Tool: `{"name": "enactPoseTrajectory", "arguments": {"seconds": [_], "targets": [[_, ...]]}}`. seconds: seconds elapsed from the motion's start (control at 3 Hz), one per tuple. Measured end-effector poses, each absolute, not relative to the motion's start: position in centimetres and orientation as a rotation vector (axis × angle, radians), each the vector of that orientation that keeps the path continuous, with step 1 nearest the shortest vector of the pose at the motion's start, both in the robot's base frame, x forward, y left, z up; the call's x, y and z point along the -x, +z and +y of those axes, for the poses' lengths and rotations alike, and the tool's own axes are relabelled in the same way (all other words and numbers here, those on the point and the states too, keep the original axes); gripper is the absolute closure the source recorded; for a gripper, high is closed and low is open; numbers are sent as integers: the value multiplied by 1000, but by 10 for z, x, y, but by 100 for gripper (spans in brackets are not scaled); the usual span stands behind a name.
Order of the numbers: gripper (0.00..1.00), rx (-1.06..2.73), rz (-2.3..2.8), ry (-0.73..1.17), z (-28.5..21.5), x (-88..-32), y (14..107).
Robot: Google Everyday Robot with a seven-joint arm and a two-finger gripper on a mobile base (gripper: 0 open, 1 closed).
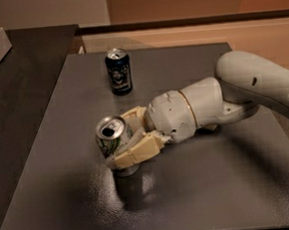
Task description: Place 7up can upright
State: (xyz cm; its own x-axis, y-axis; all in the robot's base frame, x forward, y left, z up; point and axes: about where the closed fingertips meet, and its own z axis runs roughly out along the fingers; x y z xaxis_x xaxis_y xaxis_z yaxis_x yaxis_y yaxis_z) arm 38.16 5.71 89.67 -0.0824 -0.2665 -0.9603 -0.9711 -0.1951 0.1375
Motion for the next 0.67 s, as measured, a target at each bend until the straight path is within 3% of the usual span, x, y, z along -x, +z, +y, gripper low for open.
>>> {"name": "enactPoseTrajectory", "arguments": {"seconds": [0.33,0.67], "targets": [[0,1515,1377,1319,59,-380,897],[0,1516,1377,1319,59,-380,897]]}}
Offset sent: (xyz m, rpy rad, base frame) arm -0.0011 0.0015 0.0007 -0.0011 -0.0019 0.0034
